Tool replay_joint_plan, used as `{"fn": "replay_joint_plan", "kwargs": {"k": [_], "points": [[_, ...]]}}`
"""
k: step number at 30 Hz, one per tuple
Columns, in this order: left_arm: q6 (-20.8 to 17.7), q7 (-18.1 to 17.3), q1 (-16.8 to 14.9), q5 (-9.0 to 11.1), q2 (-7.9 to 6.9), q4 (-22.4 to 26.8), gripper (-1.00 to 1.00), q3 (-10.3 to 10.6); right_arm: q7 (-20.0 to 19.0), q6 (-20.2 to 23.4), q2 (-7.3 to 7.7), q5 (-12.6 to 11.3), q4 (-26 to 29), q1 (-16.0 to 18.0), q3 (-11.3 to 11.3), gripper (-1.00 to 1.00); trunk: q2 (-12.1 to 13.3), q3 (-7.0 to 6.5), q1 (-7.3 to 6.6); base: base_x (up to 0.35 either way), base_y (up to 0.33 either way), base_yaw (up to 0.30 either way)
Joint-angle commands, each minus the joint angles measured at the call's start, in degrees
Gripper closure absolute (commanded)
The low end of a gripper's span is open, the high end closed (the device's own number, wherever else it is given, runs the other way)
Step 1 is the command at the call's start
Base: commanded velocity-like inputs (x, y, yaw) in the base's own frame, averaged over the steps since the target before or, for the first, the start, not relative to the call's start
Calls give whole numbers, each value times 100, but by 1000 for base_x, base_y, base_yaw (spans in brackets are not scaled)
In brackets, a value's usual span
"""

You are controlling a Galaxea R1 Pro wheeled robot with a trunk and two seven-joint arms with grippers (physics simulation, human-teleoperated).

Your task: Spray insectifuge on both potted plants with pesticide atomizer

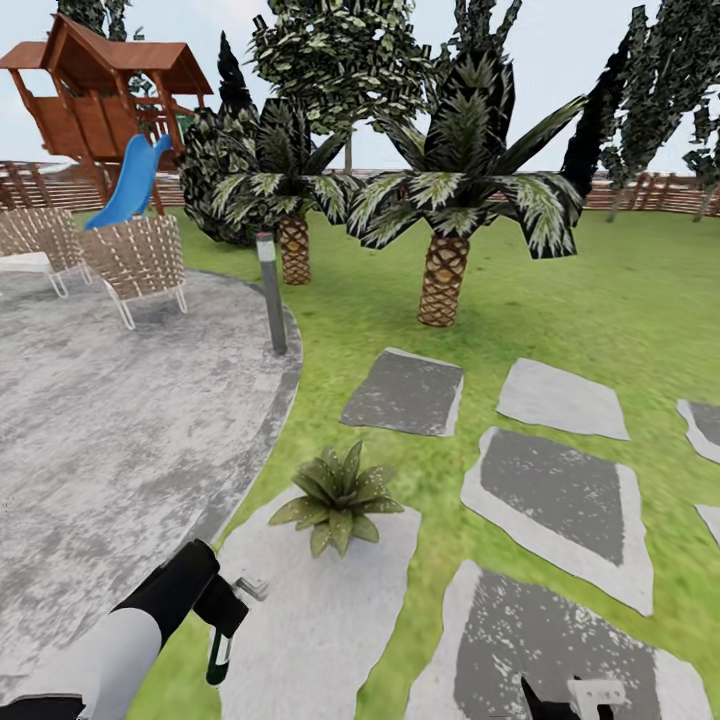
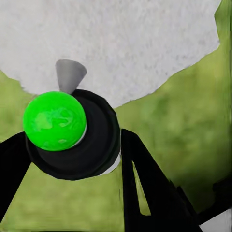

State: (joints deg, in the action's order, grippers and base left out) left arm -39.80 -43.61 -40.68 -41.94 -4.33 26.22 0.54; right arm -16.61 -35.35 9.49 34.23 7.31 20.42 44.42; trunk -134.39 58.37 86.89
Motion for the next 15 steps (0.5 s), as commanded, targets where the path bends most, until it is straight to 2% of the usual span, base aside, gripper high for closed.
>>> {"fn": "replay_joint_plan", "kwargs": {"k": [1,4,7,11,13,15], "points": [[54,-43,-1,-34,-2,17,100,-213,-49,-13,0,5,-1,5,49,-100,-2,5,-5,-335,0,262],[611,-43,-1,-39,-1,22,100,-709,-48,-10,0,5,-1,6,48,-100,-2,5,-5,-202,0,272],[1006,-44,-1,-45,26,15,100,-948,-52,-8,-7,5,-1,6,43,-100,-2,5,-5,-48,0,276],[1123,-48,-1,-90,65,-49,100,-982,-52,-7,-25,8,-5,4,40,-100,-2,5,-5,-8,0,242],[1179,-65,-1,-86,50,-70,100,-983,-53,-7,-32,16,-8,3,34,-100,-2,5,-5,-1,0,75],[1415,-91,3,-98,30,-78,100,-963,-62,-7,-34,44,-2,5,-47,-100,-2,5,-5,0,0,27]]}}
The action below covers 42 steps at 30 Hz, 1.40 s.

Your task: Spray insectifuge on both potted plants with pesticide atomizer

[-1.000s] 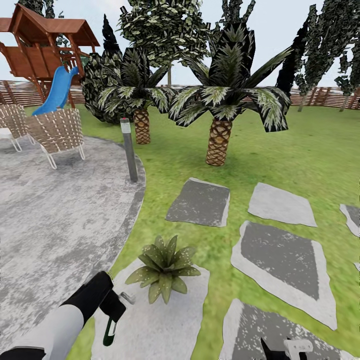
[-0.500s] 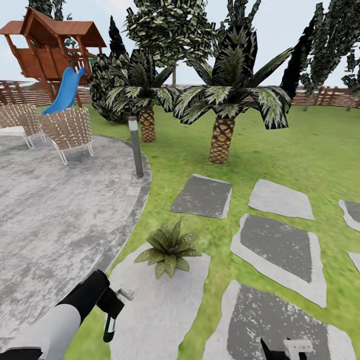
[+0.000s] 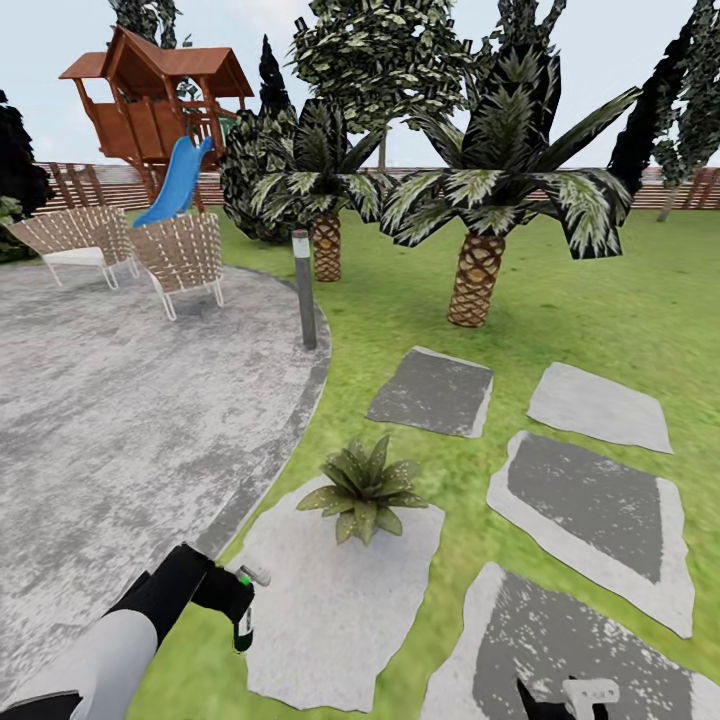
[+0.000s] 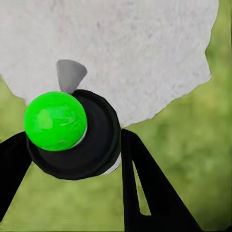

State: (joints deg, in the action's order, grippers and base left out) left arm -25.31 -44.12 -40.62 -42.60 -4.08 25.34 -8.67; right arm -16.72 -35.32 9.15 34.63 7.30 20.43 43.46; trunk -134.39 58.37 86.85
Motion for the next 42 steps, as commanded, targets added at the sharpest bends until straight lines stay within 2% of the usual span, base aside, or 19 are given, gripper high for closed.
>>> {"fn": "replay_joint_plan", "kwargs": {"k": [1,2,4,5,7,9,10,11,15,17,18,23,25,28,30,33,34,36,42], "points": [[330,-62,48,-75,-7,5,100,-4,-55,-10,0,115,14,4,-170,-100,-2,5,-1,0,0,11],[746,-111,120,-176,-24,5,100,66,-59,-10,2,330,95,5,-527,-100,-2,5,-1,0,0,5],[1445,-445,201,-534,-112,6,100,180,-75,11,-9,857,665,3,-1371,-100,-2,5,-1,0,0,2],[1638,-617,211,-665,-143,6,100,196,-81,18,-31,1002,879,2,-1626,-100,-2,5,-1,0,0,0],[2187,-1113,225,-962,-189,6,100,216,-244,35,-200,1260,1280,15,-2268,-100,-2,5,-1,0,0,0],[2493,-1348,234,-1094,-194,6,100,232,-659,40,-276,1318,1397,49,-2578,-100,-2,5,-1,0,0,0],[2672,-1513,240,-1233,-197,2,100,262,-1181,42,-324,1330,1519,107,-2730,-100,-2,5,-1,0,0,0],[2739,-1595,265,-1355,-196,-1,100,276,-1517,46,-354,1316,1641,182,-2779,-100,-2,5,-1,0,0,0],[2802,-1833,311,-1668,-143,-2,100,290,-2139,221,-439,1307,1812,357,-2833,-100,-2,5,-1,0,0,0],[2809,-1965,321,-1765,-119,-16,100,323,-2483,318,-620,1319,1852,406,-2844,-100,-2,5,-1,0,0,0],[2810,-1989,323,-1789,-101,-49,100,378,-2619,349,-683,1321,1887,424,-2847,100,-2,5,-1,0,0,0],[2737,-2027,327,-1853,168,-230,100,915,-3343,401,-1018,1323,2126,512,-2852,100,-2,5,-1,0,0,0],[2723,-2028,327,-1856,237,-239,100,965,-3605,403,-1157,1331,2138,543,-2852,100,-2,5,-1,0,0,0],[2723,-2023,327,-1859,384,-248,100,994,-3756,403,-1342,1335,2146,581,-2861,100,-2,5,-1,0,0,0],[2722,-2022,327,-1858,460,-249,100,998,-3771,403,-1450,1335,2181,596,-3006,100,-2,5,-1,0,0,0],[2727,-2022,327,-1877,615,-249,100,1077,-3772,403,-1526,1328,2224,601,-3311,100,-2,5,-1,0,0,0],[2726,-2022,327,-1883,634,-249,100,1120,-3770,403,-1537,1326,2229,602,-3345,100,-2,5,-1,0,0,0],[2719,-2027,327,-1878,674,-249,100,1197,-3769,403,-1556,1320,2238,607,-3390,100,-2,5,-1,0,0,0],[2774,-2025,327,-1875,881,-255,100,1227,-3764,403,-1565,1318,2262,629,-3406,100,-2,5,-1,0,0,0]]}}
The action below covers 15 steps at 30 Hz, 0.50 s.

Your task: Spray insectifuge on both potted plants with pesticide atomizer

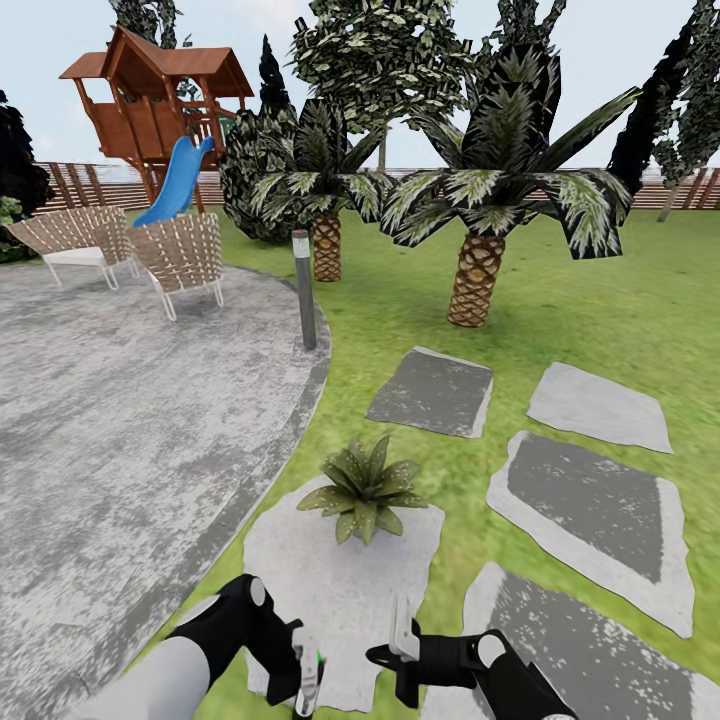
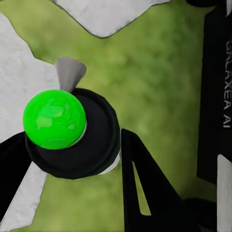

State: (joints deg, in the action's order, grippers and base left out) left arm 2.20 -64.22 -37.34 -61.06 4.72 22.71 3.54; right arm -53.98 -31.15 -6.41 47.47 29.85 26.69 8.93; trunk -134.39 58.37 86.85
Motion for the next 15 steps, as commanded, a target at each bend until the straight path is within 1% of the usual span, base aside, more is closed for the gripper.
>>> {"fn": "replay_joint_plan", "kwargs": {"k": [1,6,7,9,12,13,15], "points": [[33,-11,-1,-33,33,7,100,6,-36,-14,-9,31,31,3,48,100,-2,5,-1,0,0,0],[51,44,-1,-37,166,7,100,6,-33,-14,-23,18,88,4,48,100,-2,5,-1,0,0,0],[52,67,-1,-38,191,6,100,6,-33,-14,-60,22,90,4,48,100,-2,5,-1,0,0,0],[52,128,-1,-32,221,6,100,6,-33,-9,-102,24,91,4,48,100,-2,5,-1,0,0,0],[58,311,4,-17,265,3,100,3,-33,-8,-138,24,91,4,48,100,-2,5,-1,0,0,0],[61,397,7,-12,290,-90,100,6,-33,-9,-162,24,91,4,48,100,-2,5,-1,0,0,0],[68,408,7,0,301,-113,100,6,-33,-7,-166,24,91,6,48,100,-2,5,-1,0,0,0]]}}
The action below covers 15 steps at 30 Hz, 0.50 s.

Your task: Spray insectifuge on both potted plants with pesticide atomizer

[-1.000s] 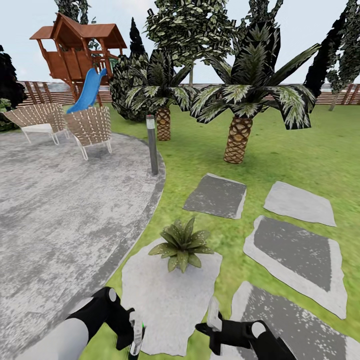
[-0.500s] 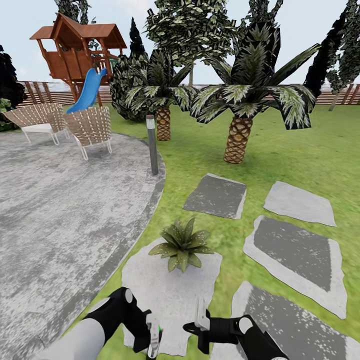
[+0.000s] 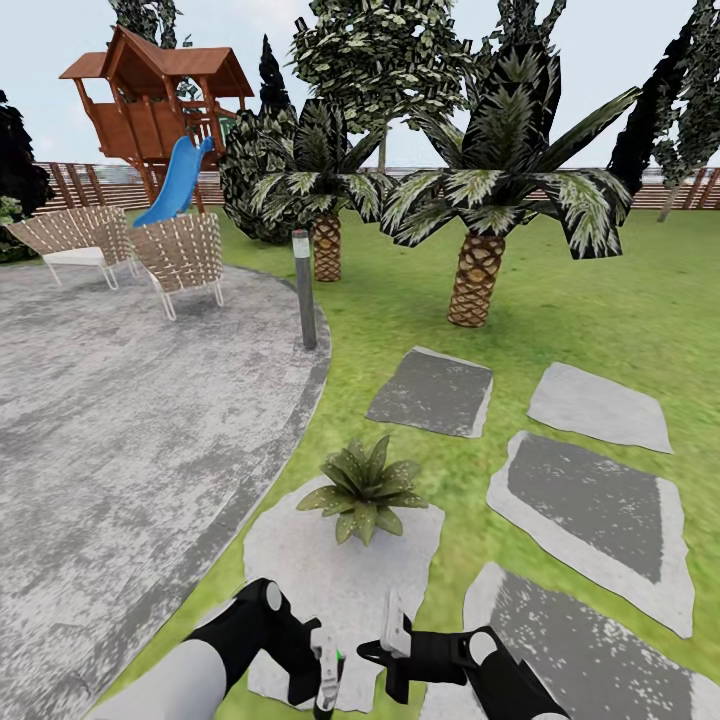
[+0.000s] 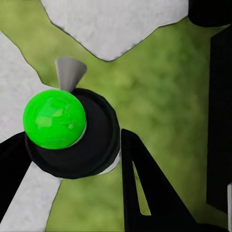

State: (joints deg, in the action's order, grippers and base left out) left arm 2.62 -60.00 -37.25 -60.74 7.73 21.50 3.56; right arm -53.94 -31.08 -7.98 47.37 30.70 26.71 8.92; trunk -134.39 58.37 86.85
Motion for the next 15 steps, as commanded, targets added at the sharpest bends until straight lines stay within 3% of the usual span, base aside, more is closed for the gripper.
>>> {"fn": "replay_joint_plan", "kwargs": {"k": [1,8,15], "points": [[29,-13,-1,-29,7,6,100,4,-38,-16,-10,35,6,2,48,100,-2,5,-1,0,0,0],[206,-12,7,-14,115,-12,100,4,-34,-17,-10,35,6,2,48,100,-2,5,-1,0,0,0],[221,-21,8,16,133,-14,100,3,-30,-20,-10,35,6,2,48,100,-2,5,-1,0,0,0]]}}
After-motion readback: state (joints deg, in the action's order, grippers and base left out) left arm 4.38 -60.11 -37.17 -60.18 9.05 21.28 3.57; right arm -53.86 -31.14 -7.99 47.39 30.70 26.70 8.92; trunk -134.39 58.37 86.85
